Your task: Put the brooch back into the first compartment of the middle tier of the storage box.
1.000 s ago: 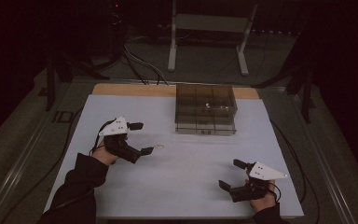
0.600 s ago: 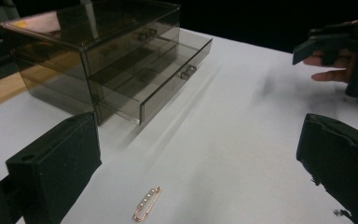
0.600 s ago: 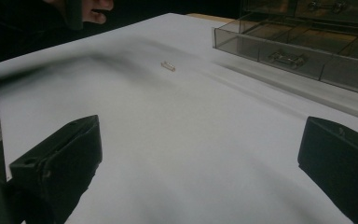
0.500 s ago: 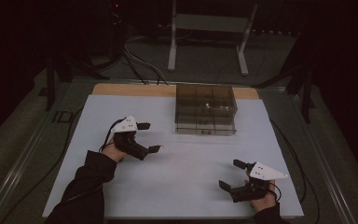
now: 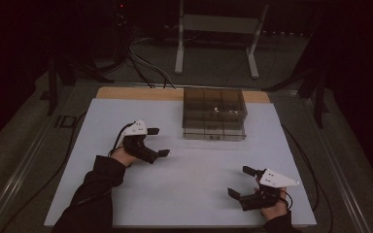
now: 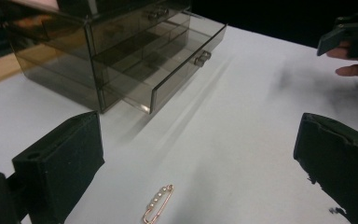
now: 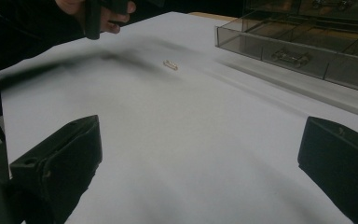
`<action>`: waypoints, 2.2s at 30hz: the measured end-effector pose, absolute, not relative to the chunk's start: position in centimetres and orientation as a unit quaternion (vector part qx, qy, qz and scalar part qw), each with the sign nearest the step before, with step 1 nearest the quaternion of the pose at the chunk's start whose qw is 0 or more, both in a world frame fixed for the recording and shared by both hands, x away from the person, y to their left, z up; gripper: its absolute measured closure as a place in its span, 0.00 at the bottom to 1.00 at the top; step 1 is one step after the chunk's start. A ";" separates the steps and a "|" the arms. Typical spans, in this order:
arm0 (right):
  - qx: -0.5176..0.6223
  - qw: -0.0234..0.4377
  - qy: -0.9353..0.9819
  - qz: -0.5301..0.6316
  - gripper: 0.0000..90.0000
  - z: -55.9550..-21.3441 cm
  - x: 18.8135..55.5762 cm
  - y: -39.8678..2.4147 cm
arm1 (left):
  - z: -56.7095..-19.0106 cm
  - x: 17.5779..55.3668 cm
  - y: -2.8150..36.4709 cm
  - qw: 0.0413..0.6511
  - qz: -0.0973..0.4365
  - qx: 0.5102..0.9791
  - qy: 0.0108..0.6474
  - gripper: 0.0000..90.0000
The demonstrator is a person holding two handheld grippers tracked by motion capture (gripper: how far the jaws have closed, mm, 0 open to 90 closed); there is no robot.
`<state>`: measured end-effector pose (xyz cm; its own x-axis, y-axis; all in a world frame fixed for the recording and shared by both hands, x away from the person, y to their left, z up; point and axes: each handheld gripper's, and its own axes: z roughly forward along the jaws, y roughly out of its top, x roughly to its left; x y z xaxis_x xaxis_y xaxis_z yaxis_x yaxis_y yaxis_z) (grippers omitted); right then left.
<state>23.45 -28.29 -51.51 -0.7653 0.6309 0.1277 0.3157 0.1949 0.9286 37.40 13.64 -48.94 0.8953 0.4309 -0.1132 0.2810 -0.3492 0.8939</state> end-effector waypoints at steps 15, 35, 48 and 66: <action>0.311 0.141 0.760 0.553 0.00 -51.5 23.4 -28.3 | -50.6 38.3 12.8 0.480 0.047 0.843 0.240 0.05; 0.310 0.141 0.760 0.554 0.00 -51.5 23.5 -28.3 | -52.1 39.1 12.1 0.407 0.065 0.874 0.258 0.34; 0.312 0.137 0.760 0.553 0.00 -51.6 23.5 -28.3 | -52.8 39.3 11.5 0.380 0.083 0.888 0.246 0.67; 0.312 0.137 0.761 0.552 0.00 -51.6 23.5 -28.3 | -53.1 39.2 11.0 0.364 0.082 0.900 0.227 0.94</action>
